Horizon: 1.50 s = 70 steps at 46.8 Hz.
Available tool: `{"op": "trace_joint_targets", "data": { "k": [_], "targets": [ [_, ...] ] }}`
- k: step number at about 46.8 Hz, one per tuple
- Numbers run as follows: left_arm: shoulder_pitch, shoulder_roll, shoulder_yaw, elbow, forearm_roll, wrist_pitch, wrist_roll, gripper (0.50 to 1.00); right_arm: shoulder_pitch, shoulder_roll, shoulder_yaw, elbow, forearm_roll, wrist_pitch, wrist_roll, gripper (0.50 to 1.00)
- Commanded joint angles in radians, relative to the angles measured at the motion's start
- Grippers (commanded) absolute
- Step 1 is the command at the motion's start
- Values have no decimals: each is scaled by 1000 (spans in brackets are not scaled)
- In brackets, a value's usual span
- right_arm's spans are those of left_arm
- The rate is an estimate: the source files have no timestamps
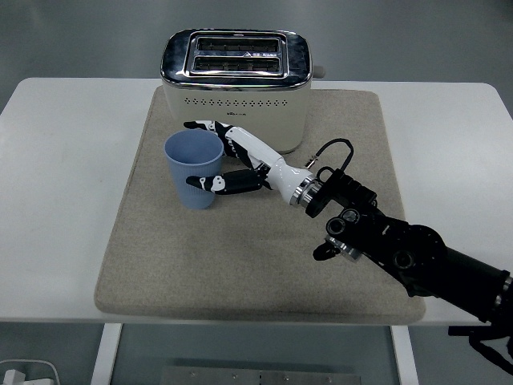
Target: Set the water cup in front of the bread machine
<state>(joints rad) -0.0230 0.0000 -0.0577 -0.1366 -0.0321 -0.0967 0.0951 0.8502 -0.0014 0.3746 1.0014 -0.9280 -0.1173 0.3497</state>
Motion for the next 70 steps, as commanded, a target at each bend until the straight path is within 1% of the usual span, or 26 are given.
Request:
{"op": "trace_joint_targets", "data": {
  "k": [1,6,12,14,20,26,31,39,46,57,65,66,68,70],
  "targets": [
    [0,0,-1,0,0,0,0,1000,-3,0,0,-1,0,-16,2,500],
    [0,0,-1,0,-2,0,0,1000,-8,0,-2,-7,-2,-30,12,500],
    [0,0,1,0,0,0,0,1000,-13,-2,-3,-18,-2,-28,18,500],
    [0,0,1,0,0,0,0,1000,-14,-2,-14,-18,-2,-28,28,500],
    [0,0,-1,0,0,0,0,1000,-11,-19,-36,-26,-2,-28,41,500],
    [0,0,-1,0,0,0,0,1000,-13,-20,-37,-41,-3,-28,44,500],
    [0,0,-1,0,0,0,0,1000,-13,-22,-37,-43,-3,-30,58,500],
    [0,0,-1,0,0,0,0,1000,-16,-23,-37,-46,-3,-33,60,500],
    [0,0,1,0,-2,0,0,1000,-25,-23,-37,-52,-3,-59,72,500],
    [0,0,-1,0,0,0,0,1000,-31,-25,-37,-53,-3,-70,74,500],
    [0,0,-1,0,-2,0,0,1000,-37,-25,-36,-53,0,-81,89,500],
    [0,0,-1,0,0,0,0,1000,-39,-25,-34,-53,1,-81,89,508],
    [0,0,1,0,0,0,0,1000,-40,-25,-33,-53,1,-84,87,574],
    [0,0,-1,0,0,0,0,1000,-45,-26,-29,-53,3,-82,87,623]
  ]
}}
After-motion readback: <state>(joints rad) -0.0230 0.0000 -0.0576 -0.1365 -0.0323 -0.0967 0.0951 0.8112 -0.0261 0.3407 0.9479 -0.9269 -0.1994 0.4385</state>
